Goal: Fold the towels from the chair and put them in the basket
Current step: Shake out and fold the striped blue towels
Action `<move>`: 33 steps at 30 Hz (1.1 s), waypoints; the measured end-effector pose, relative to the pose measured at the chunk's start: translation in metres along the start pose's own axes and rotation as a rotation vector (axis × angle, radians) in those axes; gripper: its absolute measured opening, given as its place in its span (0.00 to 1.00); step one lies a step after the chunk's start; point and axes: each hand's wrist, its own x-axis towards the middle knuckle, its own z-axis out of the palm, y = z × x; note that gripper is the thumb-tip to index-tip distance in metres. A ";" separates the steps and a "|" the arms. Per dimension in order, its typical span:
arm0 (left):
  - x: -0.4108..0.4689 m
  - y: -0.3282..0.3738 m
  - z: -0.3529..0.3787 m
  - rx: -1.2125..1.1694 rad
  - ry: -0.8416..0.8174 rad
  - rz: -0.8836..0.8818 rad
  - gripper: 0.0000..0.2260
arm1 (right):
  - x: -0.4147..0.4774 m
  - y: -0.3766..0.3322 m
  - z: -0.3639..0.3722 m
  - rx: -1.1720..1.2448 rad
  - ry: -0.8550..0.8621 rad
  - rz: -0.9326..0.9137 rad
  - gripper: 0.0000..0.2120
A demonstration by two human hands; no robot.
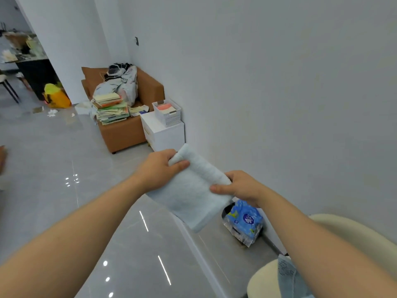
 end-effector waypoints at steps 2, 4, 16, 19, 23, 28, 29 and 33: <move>0.034 -0.021 -0.009 -0.043 -0.014 -0.037 0.20 | 0.035 -0.003 0.008 0.319 0.068 0.034 0.16; 0.071 -0.039 -0.017 -0.159 -0.010 -0.098 0.23 | 0.072 -0.007 0.020 0.736 0.166 0.064 0.20; 0.335 -0.163 -0.014 -0.348 -0.147 -0.352 0.20 | 0.341 -0.017 0.057 0.922 0.259 0.444 0.22; 0.416 -0.207 -0.021 -0.462 -0.219 -0.508 0.20 | 0.431 -0.035 0.041 0.855 0.304 0.444 0.21; 0.512 -0.257 -0.054 -0.673 -0.298 -0.696 0.18 | 0.549 -0.068 0.017 0.690 0.324 0.450 0.21; 0.624 -0.309 -0.100 -0.719 -0.342 -0.719 0.27 | 0.689 -0.112 -0.004 0.580 0.381 0.502 0.24; 0.648 -0.320 -0.109 -0.707 -0.359 -0.708 0.23 | 0.720 -0.116 -0.005 0.576 0.384 0.522 0.24; 0.751 -0.373 -0.127 -0.617 -0.400 -0.673 0.12 | 0.837 -0.128 -0.007 0.584 0.347 0.600 0.23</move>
